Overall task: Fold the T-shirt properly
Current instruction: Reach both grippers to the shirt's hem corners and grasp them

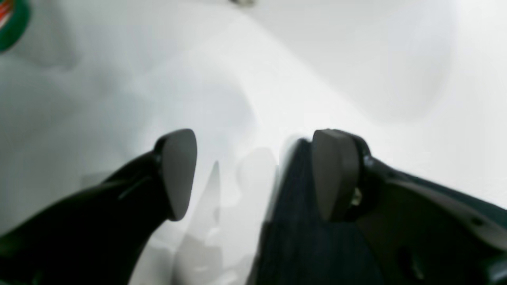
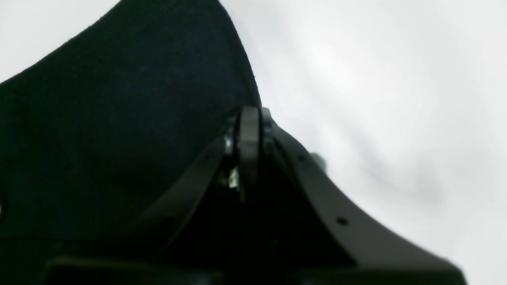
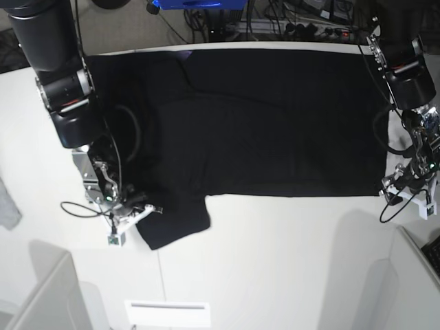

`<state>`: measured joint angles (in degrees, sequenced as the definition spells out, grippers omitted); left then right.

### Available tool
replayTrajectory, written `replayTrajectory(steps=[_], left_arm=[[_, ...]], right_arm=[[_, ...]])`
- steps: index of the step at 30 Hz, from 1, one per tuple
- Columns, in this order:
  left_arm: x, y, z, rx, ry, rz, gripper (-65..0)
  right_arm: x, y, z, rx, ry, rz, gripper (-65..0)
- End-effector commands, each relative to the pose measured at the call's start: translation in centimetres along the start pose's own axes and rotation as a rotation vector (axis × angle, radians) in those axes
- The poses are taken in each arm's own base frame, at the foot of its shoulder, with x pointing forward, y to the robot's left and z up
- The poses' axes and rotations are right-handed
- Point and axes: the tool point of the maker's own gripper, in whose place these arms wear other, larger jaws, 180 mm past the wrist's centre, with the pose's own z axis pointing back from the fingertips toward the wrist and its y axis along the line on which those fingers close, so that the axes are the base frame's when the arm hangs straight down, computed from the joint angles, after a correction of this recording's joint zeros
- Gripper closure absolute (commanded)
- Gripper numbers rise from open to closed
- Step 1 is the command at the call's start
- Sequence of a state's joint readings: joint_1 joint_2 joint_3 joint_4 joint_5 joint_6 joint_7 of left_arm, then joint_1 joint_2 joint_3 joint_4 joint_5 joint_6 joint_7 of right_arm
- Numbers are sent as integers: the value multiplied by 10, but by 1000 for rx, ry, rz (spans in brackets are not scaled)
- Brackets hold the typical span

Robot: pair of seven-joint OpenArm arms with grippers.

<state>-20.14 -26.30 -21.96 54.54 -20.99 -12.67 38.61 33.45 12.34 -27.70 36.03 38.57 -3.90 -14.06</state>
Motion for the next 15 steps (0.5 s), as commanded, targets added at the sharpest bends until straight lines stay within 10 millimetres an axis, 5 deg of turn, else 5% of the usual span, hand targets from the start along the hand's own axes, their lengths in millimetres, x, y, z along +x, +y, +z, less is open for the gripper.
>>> replayTrajectory(steps=[1, 9, 15], left_arm=[[26, 2, 3, 2, -52, -16, -443], [5, -28, -24, -45, -9, 36, -438], [-21, -30, -33, -46, 36, 67, -434]], right_arm=[[6, -2, 1, -1, 11, 1, 0], [6, -2, 1, -1, 11, 1, 0], [7, -5, 2, -5, 10, 2, 0]])
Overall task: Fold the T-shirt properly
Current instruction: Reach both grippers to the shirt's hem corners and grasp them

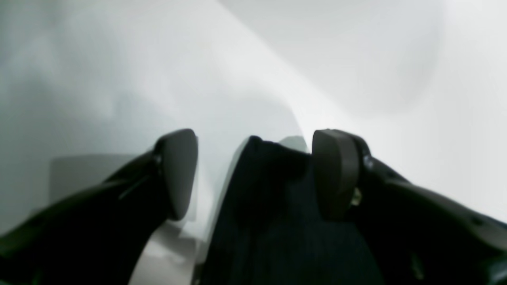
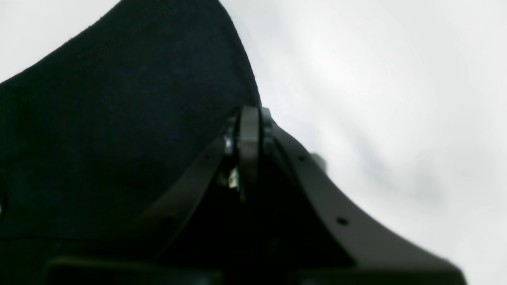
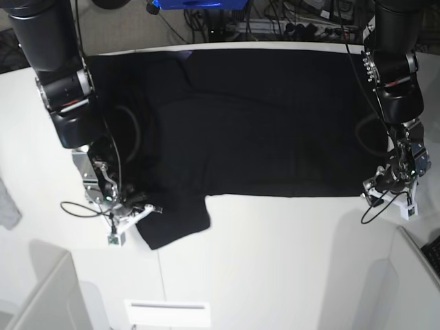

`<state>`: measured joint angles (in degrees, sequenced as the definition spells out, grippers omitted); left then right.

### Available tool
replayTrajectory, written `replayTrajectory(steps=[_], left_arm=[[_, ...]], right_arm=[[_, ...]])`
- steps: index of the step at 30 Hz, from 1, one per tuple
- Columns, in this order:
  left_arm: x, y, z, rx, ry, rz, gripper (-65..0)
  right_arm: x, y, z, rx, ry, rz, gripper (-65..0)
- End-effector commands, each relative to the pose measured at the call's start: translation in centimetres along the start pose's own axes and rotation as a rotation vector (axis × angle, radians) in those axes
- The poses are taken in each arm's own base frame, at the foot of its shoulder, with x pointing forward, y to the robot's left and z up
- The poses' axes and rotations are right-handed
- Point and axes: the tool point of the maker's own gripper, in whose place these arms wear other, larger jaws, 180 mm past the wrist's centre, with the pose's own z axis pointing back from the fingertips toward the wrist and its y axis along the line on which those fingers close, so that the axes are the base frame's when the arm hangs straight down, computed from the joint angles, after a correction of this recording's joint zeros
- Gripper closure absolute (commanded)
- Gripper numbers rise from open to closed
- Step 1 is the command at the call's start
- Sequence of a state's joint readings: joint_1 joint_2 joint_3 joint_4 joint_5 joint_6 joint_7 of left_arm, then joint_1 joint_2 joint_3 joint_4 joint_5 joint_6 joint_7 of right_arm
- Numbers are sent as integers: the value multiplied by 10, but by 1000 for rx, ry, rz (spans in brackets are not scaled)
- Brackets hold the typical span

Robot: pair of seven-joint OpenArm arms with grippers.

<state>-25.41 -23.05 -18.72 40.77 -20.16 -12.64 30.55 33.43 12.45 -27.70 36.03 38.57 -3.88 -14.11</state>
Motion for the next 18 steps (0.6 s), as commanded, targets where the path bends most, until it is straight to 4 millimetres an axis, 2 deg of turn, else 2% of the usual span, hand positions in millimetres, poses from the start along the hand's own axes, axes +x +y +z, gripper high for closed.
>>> replayTrajectory(steps=[1, 4, 6, 8, 10, 11, 18], left_arm=[[5, -1, 1, -6, 4, 7, -433], [-1, -2, -1, -10, 17, 9, -426], [-3, -3, -1, -12, 20, 9, -364], [-6, -4, -2, -14, 25, 8, -234], [-10, -10, -3, -24, 31, 12, -63], [-11, -12, -4, -28, 33, 13, 0], [-9, -12, -3, -28, 27, 11, 0]], right_arm=[[7, -4, 2, -5, 9, 2, 0], [7, -5, 2, -7, 9, 2, 0], [7, -5, 2, -6, 9, 1, 0], [8, -6, 2, -8, 5, -1, 0], [8, -6, 2, -8, 4, -1, 0], [9, -7, 2, -9, 2, -1, 0], [12, -6, 3, -7, -9, 2, 0]])
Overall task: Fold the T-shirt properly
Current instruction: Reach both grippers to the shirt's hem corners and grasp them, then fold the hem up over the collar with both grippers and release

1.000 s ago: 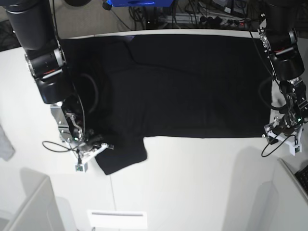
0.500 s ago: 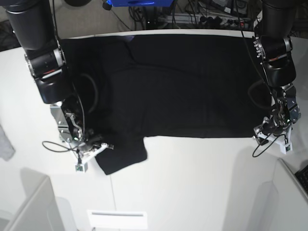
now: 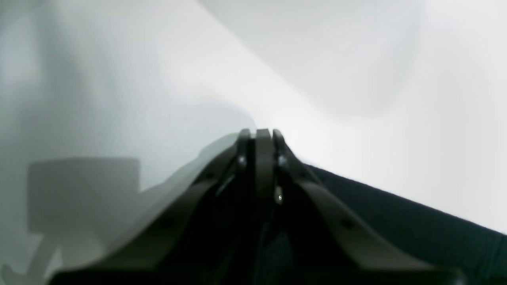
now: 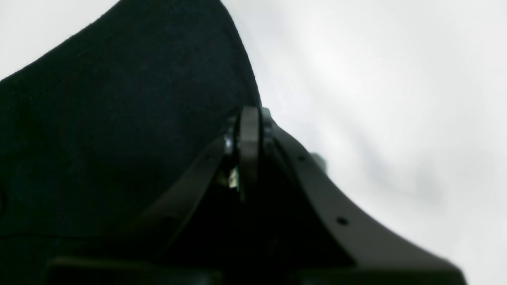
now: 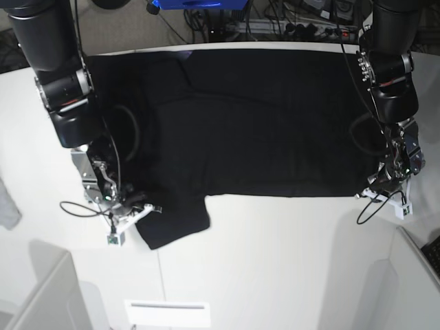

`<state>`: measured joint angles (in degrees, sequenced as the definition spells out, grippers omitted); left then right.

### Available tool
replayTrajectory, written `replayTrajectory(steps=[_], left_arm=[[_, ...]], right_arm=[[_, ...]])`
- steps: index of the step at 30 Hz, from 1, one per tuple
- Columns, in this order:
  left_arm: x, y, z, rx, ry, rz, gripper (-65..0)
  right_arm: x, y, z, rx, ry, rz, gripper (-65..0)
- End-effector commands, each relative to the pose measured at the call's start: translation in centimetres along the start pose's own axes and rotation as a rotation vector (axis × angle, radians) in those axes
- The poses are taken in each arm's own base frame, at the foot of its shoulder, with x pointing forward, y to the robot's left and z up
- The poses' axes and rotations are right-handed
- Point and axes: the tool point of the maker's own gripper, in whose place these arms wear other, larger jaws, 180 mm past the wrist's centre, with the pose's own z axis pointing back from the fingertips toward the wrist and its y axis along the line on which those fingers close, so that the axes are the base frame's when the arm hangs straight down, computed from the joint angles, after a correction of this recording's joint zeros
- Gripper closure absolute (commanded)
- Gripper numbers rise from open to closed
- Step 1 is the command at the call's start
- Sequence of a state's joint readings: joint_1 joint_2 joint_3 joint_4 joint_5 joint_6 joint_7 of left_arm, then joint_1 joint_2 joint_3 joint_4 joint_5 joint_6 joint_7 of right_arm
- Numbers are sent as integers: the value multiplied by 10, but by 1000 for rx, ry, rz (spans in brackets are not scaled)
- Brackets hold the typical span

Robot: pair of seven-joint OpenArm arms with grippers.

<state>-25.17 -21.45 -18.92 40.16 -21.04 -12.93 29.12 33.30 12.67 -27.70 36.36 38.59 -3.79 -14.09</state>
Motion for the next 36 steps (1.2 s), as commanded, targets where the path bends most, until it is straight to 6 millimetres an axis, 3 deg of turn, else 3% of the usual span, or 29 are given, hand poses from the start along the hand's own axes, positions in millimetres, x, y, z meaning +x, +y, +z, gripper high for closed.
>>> replayTrajectory(steps=[1, 7, 13, 19, 21, 29, 36], left_arm=[[0, 2, 2, 4, 32, -15, 0], [16, -2, 15, -4, -40, -75, 0], [31, -8, 25, -15, -91, -102, 0], [34, -12, 37, -21, -85, -134, 0], [39, -16, 42, -27, -110, -150, 0], [30, -19, 62, -32, -142, -216, 0], [21, -28, 78, -67, -168, -241, 0]], right_arm=[[14, -6, 2, -10, -23, 2, 0], [25, -20, 5, -33, -75, 4, 0], [43, -22, 12, -24, -119, 21, 0], [42, -15, 22, 6, -153, 40, 0], [42, -26, 27, -30, -169, 22, 0], [38, -49, 60, -40, -237, -159, 0], [27, -47, 80, -17, -246, -190, 0]])
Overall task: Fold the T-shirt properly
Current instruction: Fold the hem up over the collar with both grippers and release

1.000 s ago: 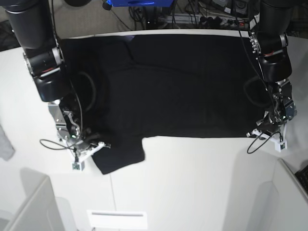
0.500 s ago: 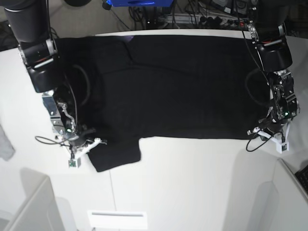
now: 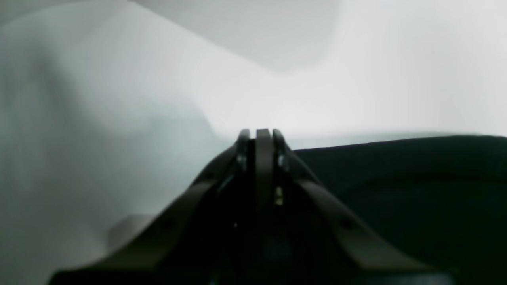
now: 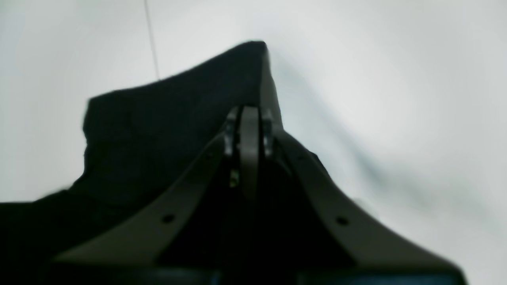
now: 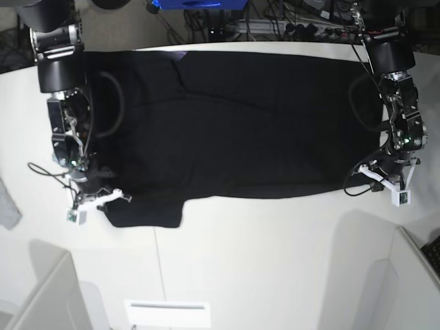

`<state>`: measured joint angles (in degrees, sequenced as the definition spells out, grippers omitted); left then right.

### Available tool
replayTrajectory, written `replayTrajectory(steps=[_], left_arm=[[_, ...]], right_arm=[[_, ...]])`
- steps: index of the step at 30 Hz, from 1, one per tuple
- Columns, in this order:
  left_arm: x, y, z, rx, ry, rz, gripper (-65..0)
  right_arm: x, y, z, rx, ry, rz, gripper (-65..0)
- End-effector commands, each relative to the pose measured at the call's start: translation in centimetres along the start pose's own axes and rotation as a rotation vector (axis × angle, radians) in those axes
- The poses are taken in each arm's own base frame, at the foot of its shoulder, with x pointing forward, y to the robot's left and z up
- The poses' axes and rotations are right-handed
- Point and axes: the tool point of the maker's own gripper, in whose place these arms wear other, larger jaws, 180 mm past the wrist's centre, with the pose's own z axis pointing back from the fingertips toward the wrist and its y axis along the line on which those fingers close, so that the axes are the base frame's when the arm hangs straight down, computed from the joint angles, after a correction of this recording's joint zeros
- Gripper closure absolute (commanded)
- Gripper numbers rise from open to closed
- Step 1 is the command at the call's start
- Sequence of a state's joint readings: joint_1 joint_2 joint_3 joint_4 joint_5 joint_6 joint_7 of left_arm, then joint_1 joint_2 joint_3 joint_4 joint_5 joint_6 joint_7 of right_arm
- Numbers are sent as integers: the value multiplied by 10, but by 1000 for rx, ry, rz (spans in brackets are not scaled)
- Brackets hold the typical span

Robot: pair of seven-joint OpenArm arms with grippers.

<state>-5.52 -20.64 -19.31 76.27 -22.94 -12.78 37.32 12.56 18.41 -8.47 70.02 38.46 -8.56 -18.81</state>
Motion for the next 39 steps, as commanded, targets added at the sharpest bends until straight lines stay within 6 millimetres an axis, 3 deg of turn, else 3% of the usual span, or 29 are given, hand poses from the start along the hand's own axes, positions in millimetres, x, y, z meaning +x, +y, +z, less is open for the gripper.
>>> replayTrajectory(steps=[1, 5, 16, 21, 33, 39], left_arm=[[25, -1, 7, -22, -74, 4, 0], [28, -15, 20, -97, -110, 67, 0], [42, 8, 84, -26, -162, 111, 0], [34, 1, 93, -31, -128, 91, 0], [6, 6, 109, -8, -71, 48, 0], [2, 2, 118, -10, -65, 17, 0]], right_arm=[[22, 2, 4, 8, -63, 9, 0], [15, 3, 12, 18, -64, 11, 0], [8, -10, 41, 9, -63, -38, 0], [-2, -3, 56, 34, -64, -30, 0], [-20, 17, 94, 95, -62, 2, 0], [-15, 5, 120, 59, -61, -82, 0]])
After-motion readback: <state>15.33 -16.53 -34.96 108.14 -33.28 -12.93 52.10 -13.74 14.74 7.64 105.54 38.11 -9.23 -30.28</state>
